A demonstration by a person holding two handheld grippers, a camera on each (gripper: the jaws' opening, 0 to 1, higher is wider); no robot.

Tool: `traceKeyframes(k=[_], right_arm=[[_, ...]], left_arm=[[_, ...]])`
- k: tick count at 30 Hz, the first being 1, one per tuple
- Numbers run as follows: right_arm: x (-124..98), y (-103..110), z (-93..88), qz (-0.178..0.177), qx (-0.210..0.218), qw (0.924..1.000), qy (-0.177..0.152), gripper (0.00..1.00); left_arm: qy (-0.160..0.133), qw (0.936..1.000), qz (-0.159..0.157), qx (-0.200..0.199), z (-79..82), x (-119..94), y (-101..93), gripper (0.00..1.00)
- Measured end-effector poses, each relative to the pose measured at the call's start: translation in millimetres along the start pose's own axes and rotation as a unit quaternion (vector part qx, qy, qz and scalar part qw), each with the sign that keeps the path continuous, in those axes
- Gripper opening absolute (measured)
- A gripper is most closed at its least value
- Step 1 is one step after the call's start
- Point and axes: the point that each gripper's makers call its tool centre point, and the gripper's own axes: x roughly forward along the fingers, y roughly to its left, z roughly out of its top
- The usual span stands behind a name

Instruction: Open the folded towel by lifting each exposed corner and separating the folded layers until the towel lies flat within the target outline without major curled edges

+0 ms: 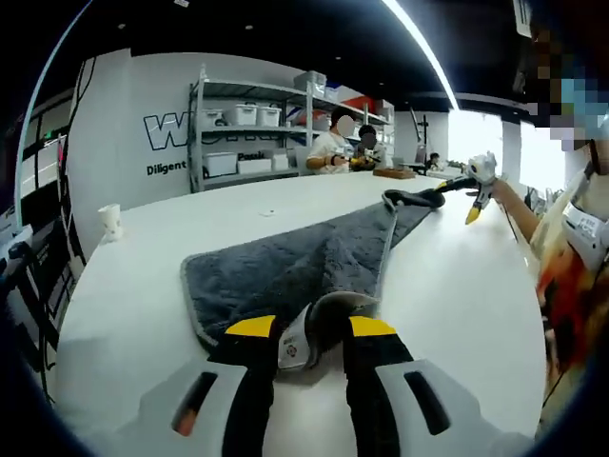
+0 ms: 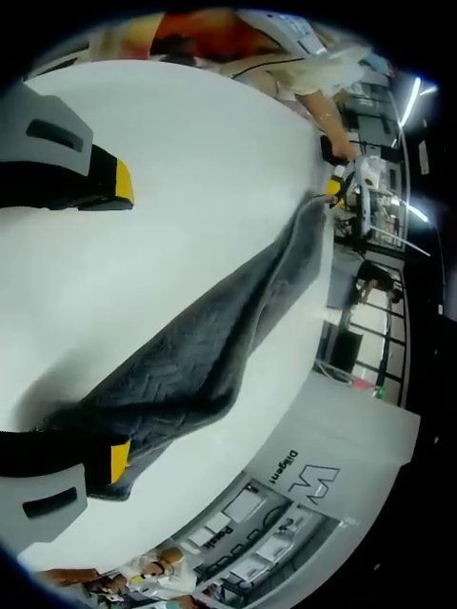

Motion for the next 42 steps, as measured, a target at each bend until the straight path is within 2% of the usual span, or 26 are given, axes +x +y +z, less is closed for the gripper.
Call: traceKeyframes(k=[3, 4, 6, 8, 11, 13, 20, 26, 34, 38, 42], right_arm=[[0.8, 3.3, 1.6, 0.004, -0.004, 1.0000, -0.001, 0.96], [0.8, 3.7, 1.7, 0.005, -0.005, 1.0000, -0.001, 0.96], [0.6, 3.5, 1.5, 0.005, -0.007, 1.0000, 0.001, 0.96], [0.4, 3.2, 1.9, 0.004, -0.007, 1.0000, 0.001, 0.96], [0.8, 4.2, 3.8, 0.005, -0.007, 1.0000, -0.002, 0.96], [1.8, 5.6, 3.7, 0.006, -0.008, 0.9999, -0.001, 0.96], [1.6, 8.1, 5.7, 0.008, -0.010, 0.9999, -0.003, 0.96], [0.8, 6.8, 6.1, 0.006, -0.011, 0.9999, -0.002, 0.96], [4.1, -0.7, 16.1, 0.002, -0.009, 0.9999, -0.009, 0.95], [10.1, -6.4, 17.6, 0.003, 0.010, 0.9999, -0.002, 0.87], [17.9, -12.4, 28.7, 0.012, 0.021, 0.9995, -0.018, 0.89]], left_arm=[[0.019, 0.9994, -0.001, 0.028, -7.5, 0.9, -8.2, 0.37], [0.022, 0.9992, -0.001, 0.032, -8.3, 0.9, -11.3, 0.44], [0.024, 0.9989, -0.003, 0.040, -7.7, 0.1, -16.9, 0.53], [0.023, 0.9987, -0.005, 0.044, -5.0, -1.6, -21.5, 0.58], [-0.016, 0.9990, -0.020, 0.036, 14.6, -5.3, -35.8, 0.67], [-0.033, 0.9985, -0.029, 0.032, 24.6, -8.4, -43.2, 0.76], [-0.067, 0.9969, -0.029, 0.028, 50.2, -10.5, -56.4, 0.95], [-0.069, 0.9964, -0.040, 0.031, 51.5, -4.4, -64.7, 1.00], [-0.060, 0.9971, -0.041, 0.023, 45.5, 0.2, -63.7, 1.00], [-0.053, 0.9974, -0.045, 0.016, 41.3, 1.7, -63.0, 1.00], [-0.054, 0.9974, -0.046, 0.011, 39.2, 2.6, -62.3, 1.00]])
